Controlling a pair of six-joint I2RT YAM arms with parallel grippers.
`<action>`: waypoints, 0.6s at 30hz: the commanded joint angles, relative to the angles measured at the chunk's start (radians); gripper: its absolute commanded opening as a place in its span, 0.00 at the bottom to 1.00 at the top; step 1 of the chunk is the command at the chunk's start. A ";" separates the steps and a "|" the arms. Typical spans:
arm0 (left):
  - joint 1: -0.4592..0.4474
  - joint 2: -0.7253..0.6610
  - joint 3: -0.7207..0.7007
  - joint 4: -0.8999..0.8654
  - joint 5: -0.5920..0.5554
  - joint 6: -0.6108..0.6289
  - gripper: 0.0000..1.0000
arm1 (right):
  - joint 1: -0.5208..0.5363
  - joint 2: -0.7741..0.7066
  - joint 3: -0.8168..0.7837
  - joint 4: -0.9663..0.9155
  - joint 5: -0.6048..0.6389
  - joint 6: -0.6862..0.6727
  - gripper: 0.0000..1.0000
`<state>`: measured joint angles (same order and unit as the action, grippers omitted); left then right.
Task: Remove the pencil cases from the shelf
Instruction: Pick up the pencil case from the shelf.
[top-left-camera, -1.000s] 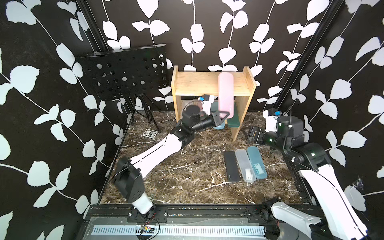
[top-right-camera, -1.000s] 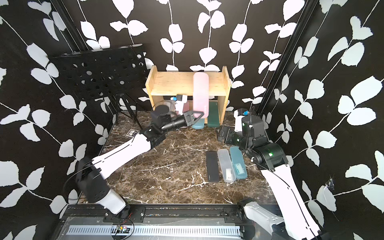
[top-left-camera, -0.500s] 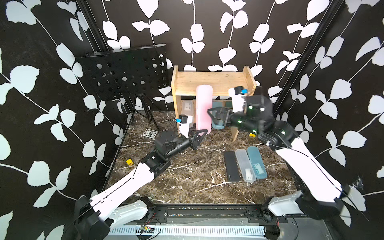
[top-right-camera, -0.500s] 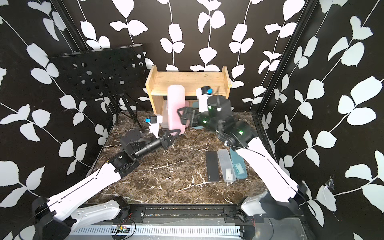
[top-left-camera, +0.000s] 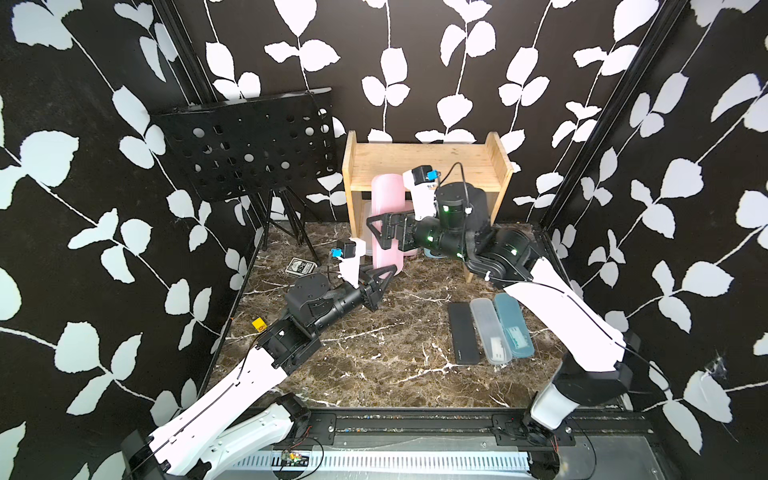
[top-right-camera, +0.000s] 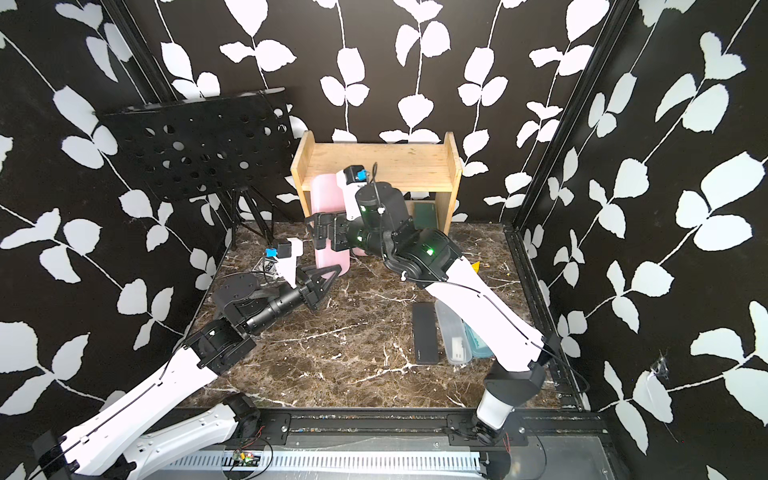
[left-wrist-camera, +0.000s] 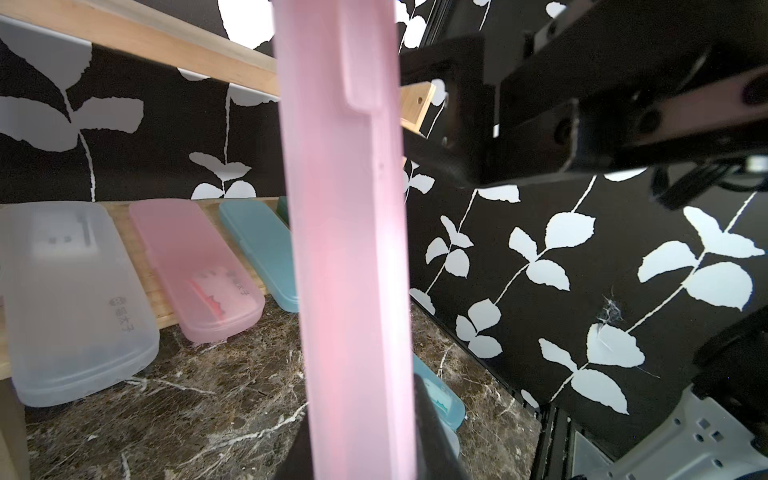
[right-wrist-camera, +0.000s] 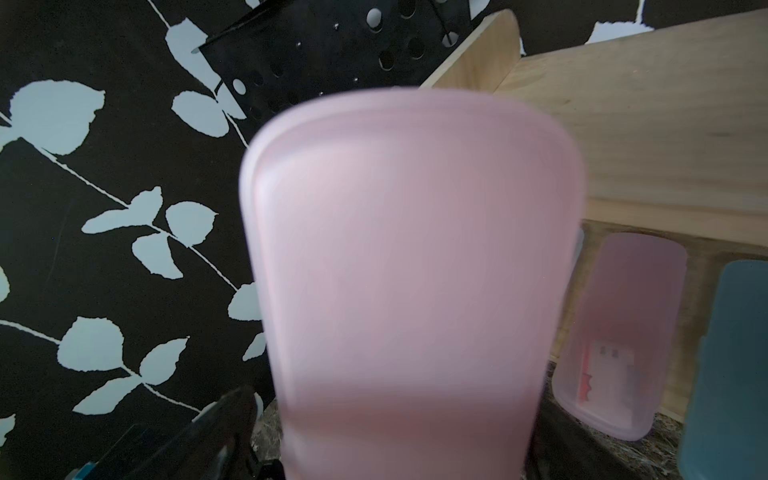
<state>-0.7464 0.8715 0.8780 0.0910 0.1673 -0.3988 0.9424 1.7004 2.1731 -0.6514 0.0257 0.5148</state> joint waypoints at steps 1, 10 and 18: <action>-0.004 -0.031 -0.011 0.004 -0.005 0.027 0.00 | 0.008 0.020 0.055 -0.022 0.007 -0.019 0.98; -0.004 -0.041 -0.007 -0.021 -0.031 0.035 0.00 | 0.010 -0.014 0.011 -0.032 0.050 -0.018 0.77; -0.004 -0.046 -0.025 -0.044 -0.118 0.032 0.96 | 0.007 -0.080 -0.105 -0.044 0.102 -0.023 0.69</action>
<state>-0.7494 0.8505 0.8661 0.0528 0.1028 -0.3763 0.9493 1.6756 2.1159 -0.7067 0.0765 0.5079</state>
